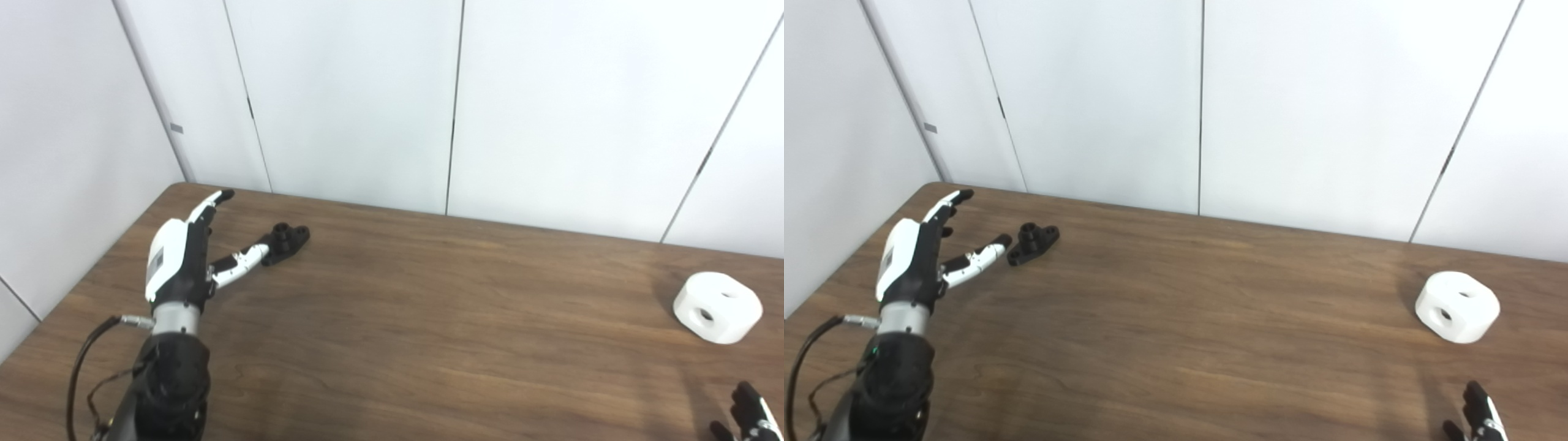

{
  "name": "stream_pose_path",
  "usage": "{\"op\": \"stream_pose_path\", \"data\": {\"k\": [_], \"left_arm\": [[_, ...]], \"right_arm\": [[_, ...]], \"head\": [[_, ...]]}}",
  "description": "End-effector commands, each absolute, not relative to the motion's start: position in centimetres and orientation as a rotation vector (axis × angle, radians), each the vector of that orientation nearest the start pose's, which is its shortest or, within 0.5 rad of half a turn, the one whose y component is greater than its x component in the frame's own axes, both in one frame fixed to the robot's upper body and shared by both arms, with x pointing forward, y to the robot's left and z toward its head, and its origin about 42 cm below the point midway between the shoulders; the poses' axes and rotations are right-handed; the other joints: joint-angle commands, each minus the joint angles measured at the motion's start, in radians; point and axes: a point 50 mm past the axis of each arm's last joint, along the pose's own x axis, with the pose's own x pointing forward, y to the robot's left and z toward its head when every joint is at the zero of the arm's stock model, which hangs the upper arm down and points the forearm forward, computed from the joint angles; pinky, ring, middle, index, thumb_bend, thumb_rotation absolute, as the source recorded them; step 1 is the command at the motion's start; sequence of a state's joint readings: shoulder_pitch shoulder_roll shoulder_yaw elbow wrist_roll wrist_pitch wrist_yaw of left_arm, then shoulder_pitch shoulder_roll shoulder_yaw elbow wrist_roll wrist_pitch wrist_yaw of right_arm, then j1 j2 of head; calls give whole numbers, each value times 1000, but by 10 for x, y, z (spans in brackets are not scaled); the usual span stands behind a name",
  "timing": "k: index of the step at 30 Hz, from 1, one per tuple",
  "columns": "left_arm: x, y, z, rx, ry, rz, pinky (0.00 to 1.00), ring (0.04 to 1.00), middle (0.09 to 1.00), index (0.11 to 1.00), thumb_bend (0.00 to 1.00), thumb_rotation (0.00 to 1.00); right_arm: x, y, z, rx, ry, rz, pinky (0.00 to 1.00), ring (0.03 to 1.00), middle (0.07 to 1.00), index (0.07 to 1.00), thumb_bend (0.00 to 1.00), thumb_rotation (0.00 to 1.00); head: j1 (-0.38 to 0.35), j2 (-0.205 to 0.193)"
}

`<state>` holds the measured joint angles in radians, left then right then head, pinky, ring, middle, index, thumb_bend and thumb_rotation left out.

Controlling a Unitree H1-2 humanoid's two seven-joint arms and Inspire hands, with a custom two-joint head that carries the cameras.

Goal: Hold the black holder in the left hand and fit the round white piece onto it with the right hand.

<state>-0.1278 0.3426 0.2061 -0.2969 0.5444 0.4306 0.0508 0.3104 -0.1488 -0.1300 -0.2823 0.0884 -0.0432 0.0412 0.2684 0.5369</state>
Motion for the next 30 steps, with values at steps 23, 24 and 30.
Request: {"op": "stream_pose_path", "data": {"k": [23, 24, 30], "left_arm": [[348, 387, 217, 892, 22, 457, 798, 909, 894, 830, 857, 418], [349, 387, 215, 890, 32, 452, 794, 908, 893, 828, 862, 421], [355, 385, 205, 875, 78, 441, 797, 904, 886, 818, 886, 401]], "right_arm": [[175, -300, 118, -60, -52, -66, 1000, 1000, 1000, 994, 625, 1000], [175, -300, 119, -59, -52, -70, 1000, 1000, 1000, 994, 626, 1000], [175, -299, 119, -59, -54, -74, 1000, 1000, 1000, 989, 629, 1000]], "head": [[-9, 13], [-9, 13], [-14, 14]]}}
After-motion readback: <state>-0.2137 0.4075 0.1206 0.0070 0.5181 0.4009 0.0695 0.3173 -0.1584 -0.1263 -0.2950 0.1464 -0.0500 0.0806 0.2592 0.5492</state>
